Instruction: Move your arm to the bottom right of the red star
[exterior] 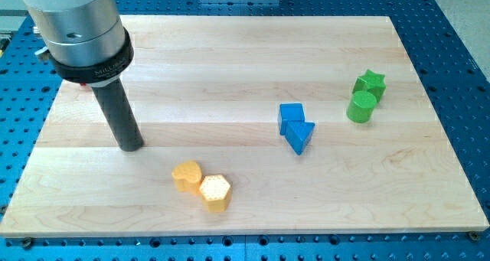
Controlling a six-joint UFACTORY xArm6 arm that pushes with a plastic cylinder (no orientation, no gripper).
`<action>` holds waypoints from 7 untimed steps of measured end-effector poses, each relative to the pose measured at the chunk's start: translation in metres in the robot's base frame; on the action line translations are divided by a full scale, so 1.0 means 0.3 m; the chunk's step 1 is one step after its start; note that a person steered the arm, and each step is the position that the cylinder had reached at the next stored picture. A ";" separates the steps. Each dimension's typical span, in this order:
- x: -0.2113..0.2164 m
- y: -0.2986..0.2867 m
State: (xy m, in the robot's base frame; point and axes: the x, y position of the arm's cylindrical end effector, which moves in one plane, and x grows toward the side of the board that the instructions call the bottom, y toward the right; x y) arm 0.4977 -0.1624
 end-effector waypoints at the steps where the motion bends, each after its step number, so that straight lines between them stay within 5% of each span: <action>1: -0.007 0.000; 7: -0.118 0.121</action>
State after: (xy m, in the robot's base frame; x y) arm 0.4623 -0.1261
